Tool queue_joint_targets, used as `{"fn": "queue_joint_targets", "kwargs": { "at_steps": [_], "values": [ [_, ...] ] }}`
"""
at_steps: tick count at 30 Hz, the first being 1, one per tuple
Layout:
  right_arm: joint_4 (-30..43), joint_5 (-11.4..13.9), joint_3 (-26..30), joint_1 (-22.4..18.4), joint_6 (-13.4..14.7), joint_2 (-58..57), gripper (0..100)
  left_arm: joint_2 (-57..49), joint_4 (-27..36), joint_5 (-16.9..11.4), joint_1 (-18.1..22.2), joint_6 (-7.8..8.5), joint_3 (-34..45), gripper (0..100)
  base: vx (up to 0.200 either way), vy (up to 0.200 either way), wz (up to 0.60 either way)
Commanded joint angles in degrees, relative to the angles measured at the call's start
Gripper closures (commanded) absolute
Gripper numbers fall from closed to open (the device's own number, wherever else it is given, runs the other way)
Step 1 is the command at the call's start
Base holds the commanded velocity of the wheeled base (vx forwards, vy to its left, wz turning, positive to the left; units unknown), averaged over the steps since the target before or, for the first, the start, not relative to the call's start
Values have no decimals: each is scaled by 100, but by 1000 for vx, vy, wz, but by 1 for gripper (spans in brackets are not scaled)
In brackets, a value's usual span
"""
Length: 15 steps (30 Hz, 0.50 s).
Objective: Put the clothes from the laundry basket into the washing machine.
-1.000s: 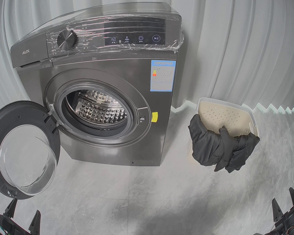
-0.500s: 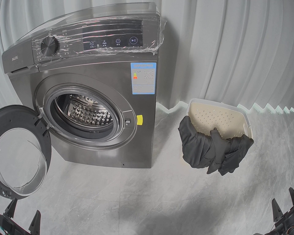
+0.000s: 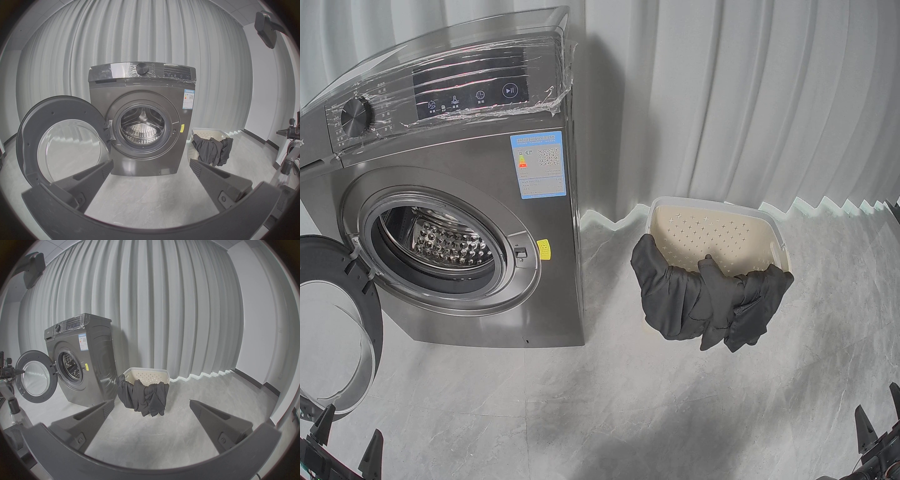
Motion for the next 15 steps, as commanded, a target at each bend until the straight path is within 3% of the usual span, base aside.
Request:
{"fn": "queue_joint_targets", "kwargs": {
  "at_steps": [1,15],
  "values": [
    [0,-8,101,-1,-2,-88,0,-95,0,0,-9,-4,92,0,0,-200,0],
    [0,0,101,-1,-2,-88,0,-95,0,0,-9,-13,92,0,0,-200,0]
  ]
}}
